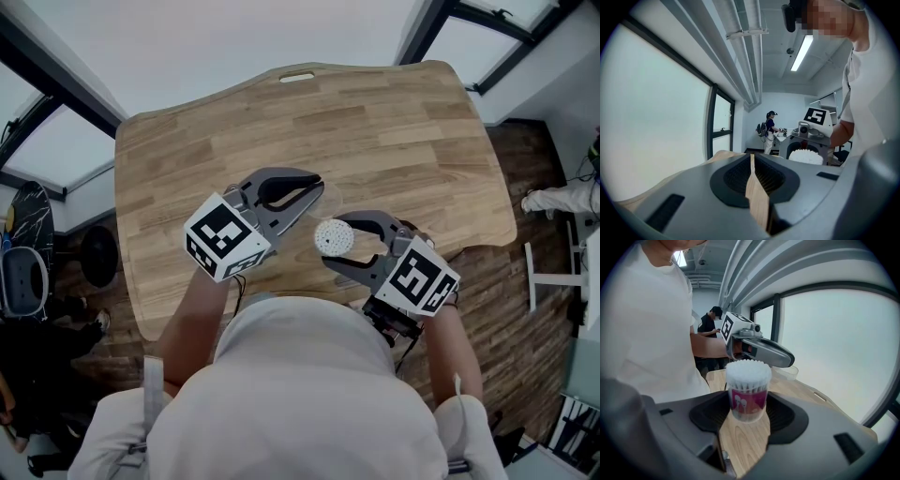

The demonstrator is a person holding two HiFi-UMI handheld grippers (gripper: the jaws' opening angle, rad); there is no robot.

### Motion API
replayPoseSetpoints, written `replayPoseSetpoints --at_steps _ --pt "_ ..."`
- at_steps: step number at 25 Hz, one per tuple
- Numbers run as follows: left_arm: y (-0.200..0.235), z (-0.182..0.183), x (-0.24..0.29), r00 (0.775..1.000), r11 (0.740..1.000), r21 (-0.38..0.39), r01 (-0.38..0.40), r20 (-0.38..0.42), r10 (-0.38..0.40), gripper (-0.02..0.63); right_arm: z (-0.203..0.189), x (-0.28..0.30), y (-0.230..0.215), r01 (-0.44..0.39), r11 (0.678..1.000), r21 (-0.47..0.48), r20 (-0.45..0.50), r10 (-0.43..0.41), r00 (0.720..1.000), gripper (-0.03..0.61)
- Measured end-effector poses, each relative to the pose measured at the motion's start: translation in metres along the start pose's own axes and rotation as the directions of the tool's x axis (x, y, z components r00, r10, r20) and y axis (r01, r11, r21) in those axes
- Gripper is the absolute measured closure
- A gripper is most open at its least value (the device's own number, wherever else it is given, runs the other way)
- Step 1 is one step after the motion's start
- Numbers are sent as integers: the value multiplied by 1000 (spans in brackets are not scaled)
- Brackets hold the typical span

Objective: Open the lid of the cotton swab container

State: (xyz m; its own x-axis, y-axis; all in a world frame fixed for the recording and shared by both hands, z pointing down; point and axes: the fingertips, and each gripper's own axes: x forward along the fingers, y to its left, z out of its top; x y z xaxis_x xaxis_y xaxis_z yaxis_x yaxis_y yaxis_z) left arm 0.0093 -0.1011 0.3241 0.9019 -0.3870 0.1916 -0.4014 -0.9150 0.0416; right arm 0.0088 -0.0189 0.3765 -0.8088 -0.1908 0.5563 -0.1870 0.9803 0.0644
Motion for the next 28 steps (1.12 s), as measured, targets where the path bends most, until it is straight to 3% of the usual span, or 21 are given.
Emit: replayPoseSetpoints --at_steps 13,28 --pt "-3 7 -6 999 1000 20 -2 36 1 580 -11 0 4 -3 1000 12 -28 3 1000 328" --pt "15 15 -26 992 997 -12 -80 93 80 600 -21 -13 -8 46 998 36 -37 -45 998 328"
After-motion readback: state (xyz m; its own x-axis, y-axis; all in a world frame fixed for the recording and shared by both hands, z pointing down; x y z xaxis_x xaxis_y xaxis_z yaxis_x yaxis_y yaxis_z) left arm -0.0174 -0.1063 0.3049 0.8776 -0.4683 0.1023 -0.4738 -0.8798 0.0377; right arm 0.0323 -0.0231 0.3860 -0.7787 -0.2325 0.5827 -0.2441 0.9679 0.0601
